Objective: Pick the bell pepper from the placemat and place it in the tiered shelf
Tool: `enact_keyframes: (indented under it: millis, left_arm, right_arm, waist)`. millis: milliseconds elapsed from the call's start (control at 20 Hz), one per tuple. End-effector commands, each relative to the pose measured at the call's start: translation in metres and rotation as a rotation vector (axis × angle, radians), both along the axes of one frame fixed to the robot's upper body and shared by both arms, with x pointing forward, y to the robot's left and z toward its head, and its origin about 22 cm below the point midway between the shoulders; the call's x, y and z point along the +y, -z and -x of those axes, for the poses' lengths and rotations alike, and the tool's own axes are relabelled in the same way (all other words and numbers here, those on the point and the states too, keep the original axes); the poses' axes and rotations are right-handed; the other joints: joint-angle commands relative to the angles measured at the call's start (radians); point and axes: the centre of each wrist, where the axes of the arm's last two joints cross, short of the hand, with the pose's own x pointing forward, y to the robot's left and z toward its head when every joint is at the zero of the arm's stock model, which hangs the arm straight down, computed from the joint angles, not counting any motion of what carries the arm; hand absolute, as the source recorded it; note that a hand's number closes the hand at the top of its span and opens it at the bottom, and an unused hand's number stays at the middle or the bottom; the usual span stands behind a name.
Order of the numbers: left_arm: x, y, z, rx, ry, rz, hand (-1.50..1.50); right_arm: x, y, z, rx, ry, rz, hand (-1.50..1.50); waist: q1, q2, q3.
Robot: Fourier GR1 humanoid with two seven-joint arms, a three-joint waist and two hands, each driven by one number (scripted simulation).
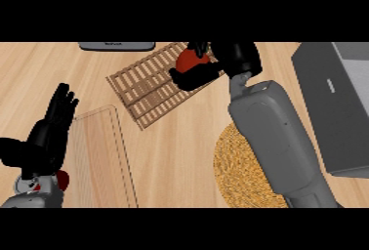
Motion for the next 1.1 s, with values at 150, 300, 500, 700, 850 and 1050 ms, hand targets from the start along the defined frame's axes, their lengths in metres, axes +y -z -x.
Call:
enact_keyframes:
  millis: [150, 300, 500, 700, 850, 1050]
  left_arm:
    - [-0.003, -0.006, 0.002, -0.020, 0.016, -0.005, 0.00]
    - [0.024, 0.005, -0.001, -0.008, -0.017, -0.018, 0.00]
    - [0.007, -0.004, -0.009, -0.030, -0.006, -0.018, 0.00]
    - [-0.002, -0.009, -0.013, -0.009, 0.021, 0.007, 0.00]
    - [0.007, -0.005, -0.014, -0.002, 0.011, 0.000, 0.00]
    - [-0.017, -0.019, -0.021, -0.023, 0.033, 0.018, 0.00]
  right_arm:
    - [0.004, 0.037, -0.041, -0.037, 0.014, -0.026, 1.50]
    - [0.020, 0.048, -0.038, -0.051, 0.011, -0.025, 1.50]
    - [0.017, 0.044, -0.049, -0.013, 0.035, -0.130, 1.50]
    - [0.026, 0.049, -0.063, 0.086, 0.034, -0.122, -1.50]
    - [0.028, 0.047, -0.071, 0.082, 0.000, -0.115, -1.50]
    - [0.029, 0.053, -0.073, 0.081, -0.012, -0.167, -1.50]
  waist:
    - [0.005, 0.002, 0.000]
    - [0.005, 0.001, 0.000]
    - [0.006, 0.001, 0.000]
    - [0.018, 0.005, 0.000]
    - [0.019, 0.007, 0.000]
    - [0.031, 0.008, 0.000]
